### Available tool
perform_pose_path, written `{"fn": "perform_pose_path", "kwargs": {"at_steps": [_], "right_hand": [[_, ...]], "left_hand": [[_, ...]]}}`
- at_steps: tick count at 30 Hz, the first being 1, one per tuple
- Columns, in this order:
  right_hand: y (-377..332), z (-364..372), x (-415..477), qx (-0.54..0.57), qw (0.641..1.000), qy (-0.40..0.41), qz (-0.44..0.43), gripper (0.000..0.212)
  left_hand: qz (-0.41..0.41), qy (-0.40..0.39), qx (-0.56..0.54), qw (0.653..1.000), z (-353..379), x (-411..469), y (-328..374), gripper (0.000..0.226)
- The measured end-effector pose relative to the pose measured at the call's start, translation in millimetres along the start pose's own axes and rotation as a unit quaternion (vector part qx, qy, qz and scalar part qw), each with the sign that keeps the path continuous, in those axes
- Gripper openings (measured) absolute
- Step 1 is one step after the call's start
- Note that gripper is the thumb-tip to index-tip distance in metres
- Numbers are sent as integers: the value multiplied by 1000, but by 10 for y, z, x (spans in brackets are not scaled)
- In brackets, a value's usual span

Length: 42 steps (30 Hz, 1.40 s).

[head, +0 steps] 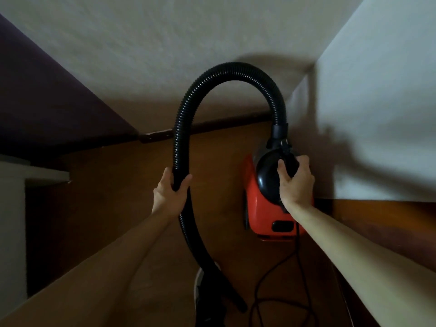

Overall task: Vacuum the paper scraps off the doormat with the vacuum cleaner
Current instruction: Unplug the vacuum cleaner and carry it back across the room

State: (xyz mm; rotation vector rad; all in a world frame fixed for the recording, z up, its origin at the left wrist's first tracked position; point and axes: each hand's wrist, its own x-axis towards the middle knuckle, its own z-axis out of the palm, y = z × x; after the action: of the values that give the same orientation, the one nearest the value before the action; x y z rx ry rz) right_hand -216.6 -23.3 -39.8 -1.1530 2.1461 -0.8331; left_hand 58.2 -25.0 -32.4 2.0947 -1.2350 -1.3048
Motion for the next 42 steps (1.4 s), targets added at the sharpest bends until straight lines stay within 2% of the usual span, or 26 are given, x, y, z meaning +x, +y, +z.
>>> {"fn": "perform_pose_path", "kwargs": {"at_steps": [15,19,26,30,33,36,39,42], "right_hand": [[441,362,280,24,1000,11,0,27],[530,439,280,17,1000,14,6,29],[707,527,337,22,999,-15,46,28],[671,438,436,17,993,-82,83,33],[554,329,542,-34,982,-163,90,53],[334,153,491,-86,967,-222,93,67],[251,-73,168,-117,961,-248,46,72],[223,-308,-131,-171,945,-278,-18,72]], "left_hand": [[-9,17,12,1000,361,536,-242,27],[-8,21,14,1000,402,630,-310,35],[-13,51,30,998,383,762,-288,35],[-23,61,44,997,373,770,-217,33],[-37,56,58,996,363,743,-112,36],[-53,37,54,996,301,656,63,51],[-66,22,43,997,160,534,275,67],[-28,12,66,997,-26,373,512,75]]}}
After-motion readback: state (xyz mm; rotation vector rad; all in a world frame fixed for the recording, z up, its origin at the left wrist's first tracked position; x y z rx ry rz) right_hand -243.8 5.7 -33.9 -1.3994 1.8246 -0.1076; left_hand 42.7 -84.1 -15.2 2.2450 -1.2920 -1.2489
